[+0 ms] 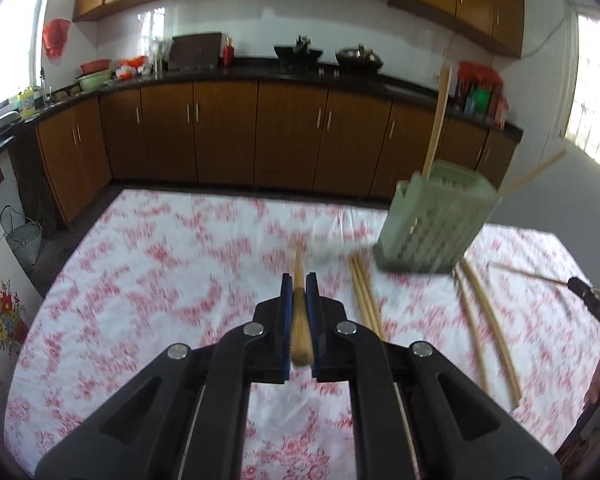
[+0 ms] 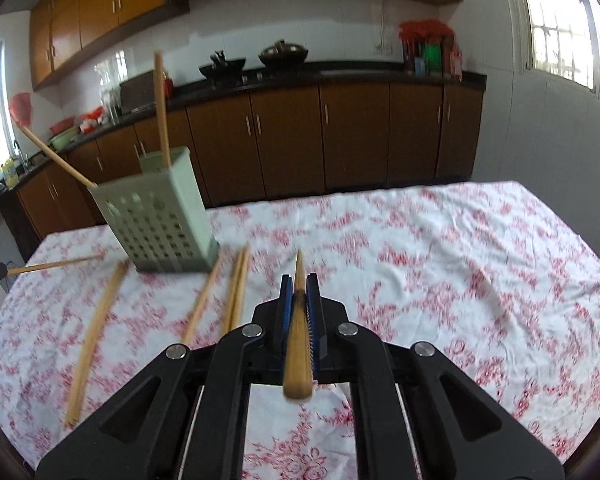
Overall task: Organize utensils
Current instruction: 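Lift both held chopsticks upright and carry them over the green holder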
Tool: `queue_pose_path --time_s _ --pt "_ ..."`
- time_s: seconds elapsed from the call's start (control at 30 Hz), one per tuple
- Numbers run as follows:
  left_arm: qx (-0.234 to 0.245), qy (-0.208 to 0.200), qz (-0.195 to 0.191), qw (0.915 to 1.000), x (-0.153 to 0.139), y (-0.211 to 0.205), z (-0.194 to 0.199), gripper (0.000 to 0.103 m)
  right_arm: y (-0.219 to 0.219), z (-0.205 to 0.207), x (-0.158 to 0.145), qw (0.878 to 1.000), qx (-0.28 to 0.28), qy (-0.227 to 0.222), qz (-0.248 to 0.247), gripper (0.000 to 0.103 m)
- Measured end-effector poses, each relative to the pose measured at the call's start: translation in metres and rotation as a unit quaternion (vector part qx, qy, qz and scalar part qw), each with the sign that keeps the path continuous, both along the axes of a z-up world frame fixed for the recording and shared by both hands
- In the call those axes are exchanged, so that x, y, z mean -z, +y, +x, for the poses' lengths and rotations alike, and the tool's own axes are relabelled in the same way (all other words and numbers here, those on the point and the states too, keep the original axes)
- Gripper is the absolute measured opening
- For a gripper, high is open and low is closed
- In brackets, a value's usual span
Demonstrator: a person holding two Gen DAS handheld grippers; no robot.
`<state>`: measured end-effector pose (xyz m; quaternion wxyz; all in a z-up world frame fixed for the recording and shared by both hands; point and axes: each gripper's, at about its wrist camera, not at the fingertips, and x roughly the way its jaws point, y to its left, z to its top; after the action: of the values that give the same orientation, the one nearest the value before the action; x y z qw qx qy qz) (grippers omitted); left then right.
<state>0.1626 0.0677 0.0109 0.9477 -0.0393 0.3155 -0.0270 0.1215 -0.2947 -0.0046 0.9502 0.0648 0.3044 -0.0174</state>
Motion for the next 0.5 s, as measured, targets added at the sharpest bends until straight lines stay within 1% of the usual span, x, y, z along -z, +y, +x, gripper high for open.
queue_pose_path --time_s 0.23,0.4,0.5 --pt "-0.003 -0.035 -0.011 0.9993 -0.028 0.002 -0.002 0.008 -0.002 -0.001 -0.022 0.999 -0.009 -0.037 0.003 0.008" --pt "0.012 -0.061 -0.019 0.9979 -0.054 -0.003 -0.005 0.008 0.006 -0.003 -0.052 0.997 -0.025 -0.078 0.01 0.008" --pt "0.025 -0.081 -0.022 0.9962 -0.071 -0.009 -0.008 0.008 0.013 -0.004 -0.077 0.993 -0.043 -0.112 0.023 0.008"
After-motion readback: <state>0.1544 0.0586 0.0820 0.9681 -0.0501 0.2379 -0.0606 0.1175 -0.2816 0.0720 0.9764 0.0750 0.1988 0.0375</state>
